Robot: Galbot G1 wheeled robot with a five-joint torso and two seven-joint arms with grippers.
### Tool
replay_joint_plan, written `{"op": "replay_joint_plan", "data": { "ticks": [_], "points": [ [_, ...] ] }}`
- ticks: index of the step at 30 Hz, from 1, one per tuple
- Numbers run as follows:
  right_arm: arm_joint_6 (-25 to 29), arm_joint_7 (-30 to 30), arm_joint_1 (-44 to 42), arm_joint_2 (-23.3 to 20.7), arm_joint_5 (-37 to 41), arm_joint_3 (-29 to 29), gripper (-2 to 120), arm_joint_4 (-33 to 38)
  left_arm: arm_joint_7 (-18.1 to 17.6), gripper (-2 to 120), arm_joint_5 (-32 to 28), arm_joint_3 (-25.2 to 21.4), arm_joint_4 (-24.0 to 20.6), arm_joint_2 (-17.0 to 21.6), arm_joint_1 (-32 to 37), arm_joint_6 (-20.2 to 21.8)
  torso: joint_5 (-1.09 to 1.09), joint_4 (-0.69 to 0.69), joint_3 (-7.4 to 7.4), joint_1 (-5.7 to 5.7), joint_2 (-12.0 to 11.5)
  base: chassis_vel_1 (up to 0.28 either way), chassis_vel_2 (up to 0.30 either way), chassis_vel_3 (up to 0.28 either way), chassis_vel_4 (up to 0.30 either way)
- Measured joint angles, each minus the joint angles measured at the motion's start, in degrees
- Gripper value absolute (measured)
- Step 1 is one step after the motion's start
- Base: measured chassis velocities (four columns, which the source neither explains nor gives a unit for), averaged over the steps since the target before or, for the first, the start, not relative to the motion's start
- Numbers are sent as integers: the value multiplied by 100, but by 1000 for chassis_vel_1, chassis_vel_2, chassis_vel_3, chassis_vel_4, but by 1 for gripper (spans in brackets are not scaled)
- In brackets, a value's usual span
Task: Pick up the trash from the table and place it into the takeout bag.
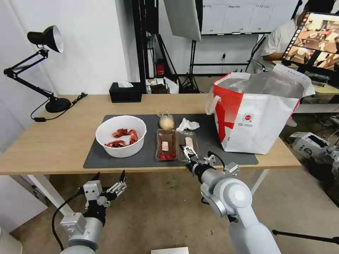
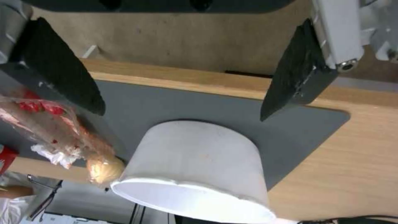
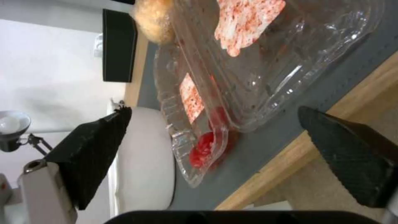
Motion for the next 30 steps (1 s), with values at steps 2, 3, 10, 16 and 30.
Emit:
{"op": "replay_joint_plan", "data": {
  "ticks": [2, 3, 10, 16, 30],
  "points": [
    [0, -4, 13, 12, -8, 2, 100, -28, 0, 100, 0, -1, 10, 4, -14, 0, 0, 0, 0, 0, 0, 0, 0, 0, 0],
    [2, -7, 24, 20, -11, 6, 100, -45, 0, 100, -1, -1, 13, 6, -20, 0, 0, 0, 0, 0, 0, 0, 0, 0, 0],
    [28, -25, 105, 56, -26, 35, 100, -117, -2, 100, -7, -2, 27, 26, -32, -3, 0, 0, 0, 0, 0, 0, 0, 0, 0],
    [55, -39, 122, 80, -73, 42, 100, -158, -2, 100, -10, -7, 27, 28, -26, -9, 1, 0, 0, 0, 0, 0, 0, 0, 0],
    [258, -1267, 177, -165, -1004, 61, 100, -57, -10, 100, -32, -74, -75, 17, 66, -42, 1, 0, 0, 0, 0, 0, 0, 0, 0]
  ]
}}
